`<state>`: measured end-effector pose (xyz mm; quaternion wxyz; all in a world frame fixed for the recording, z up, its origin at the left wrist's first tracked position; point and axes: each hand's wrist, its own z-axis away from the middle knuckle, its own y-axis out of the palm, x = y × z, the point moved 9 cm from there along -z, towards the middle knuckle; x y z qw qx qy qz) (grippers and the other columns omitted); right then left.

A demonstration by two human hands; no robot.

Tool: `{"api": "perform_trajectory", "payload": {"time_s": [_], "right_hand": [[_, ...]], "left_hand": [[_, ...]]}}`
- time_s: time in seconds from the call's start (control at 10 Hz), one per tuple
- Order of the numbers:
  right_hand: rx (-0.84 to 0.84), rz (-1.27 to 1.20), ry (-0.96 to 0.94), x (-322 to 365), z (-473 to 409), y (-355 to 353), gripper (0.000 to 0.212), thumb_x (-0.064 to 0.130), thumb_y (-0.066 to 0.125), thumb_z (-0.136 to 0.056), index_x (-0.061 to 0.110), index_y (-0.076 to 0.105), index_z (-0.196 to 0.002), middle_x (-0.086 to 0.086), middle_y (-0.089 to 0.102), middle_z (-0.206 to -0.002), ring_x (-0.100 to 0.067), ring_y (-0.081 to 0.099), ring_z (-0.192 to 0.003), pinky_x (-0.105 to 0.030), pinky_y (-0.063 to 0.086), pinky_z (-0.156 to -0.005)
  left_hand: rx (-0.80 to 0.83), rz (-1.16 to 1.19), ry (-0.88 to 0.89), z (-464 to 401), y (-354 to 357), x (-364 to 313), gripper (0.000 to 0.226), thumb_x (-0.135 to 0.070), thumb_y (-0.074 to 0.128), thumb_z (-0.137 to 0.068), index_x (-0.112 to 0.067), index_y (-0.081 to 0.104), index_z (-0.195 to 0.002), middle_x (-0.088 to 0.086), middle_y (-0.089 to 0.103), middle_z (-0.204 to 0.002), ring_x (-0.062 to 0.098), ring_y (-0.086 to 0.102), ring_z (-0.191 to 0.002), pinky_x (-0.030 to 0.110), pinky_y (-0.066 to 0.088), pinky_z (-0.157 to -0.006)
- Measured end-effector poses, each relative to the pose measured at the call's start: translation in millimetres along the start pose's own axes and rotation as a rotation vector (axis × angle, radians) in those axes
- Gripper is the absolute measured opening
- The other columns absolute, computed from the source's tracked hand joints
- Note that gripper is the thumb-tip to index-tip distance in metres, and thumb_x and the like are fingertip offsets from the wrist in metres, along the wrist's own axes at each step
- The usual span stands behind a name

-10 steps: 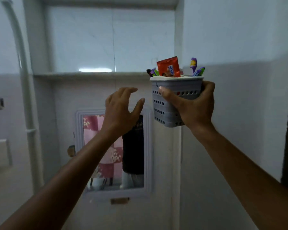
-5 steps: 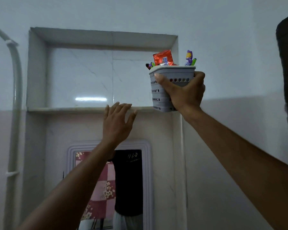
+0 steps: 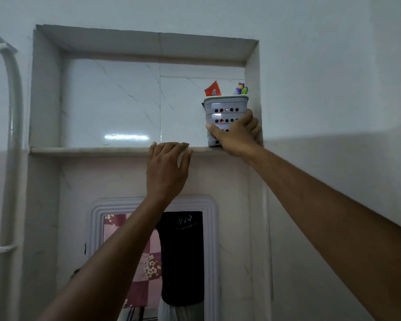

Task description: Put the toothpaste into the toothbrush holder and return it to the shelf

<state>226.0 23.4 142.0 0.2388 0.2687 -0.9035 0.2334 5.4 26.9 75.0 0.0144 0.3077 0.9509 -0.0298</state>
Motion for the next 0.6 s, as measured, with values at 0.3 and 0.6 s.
{"api": "perform_trajectory", "payload": {"time_s": [0.3,0.6], "right_hand": [[0.11,0.237,-0.001,-11,6,8,0.141,0.086,0.065,-0.077,0.006,-0.011,-0.165,-0.011,0.027,-0.154,-0.034,0.031,-0.144,-0.05,0.032,-0.116],[0.093,0.269,-0.041,-9,21,7,0.139,0.084,0.06,-0.086,-0.001,-0.015,-0.167,-0.02,0.019,-0.167,-0.043,0.022,-0.154,-0.056,0.022,-0.127]], "left_hand": [[0.028,-0.018,-0.001,-1,-3,-1,0.034,-0.041,0.055,-0.109,-0.023,0.075,-0.129,-0.005,0.076,-0.126,0.021,0.062,-0.125,0.047,0.032,-0.126],[0.127,-0.028,0.019,-5,-6,-5,0.041,-0.041,0.052,-0.109,-0.021,0.07,-0.14,-0.001,0.072,-0.137,0.024,0.058,-0.134,0.048,0.03,-0.127]]}}
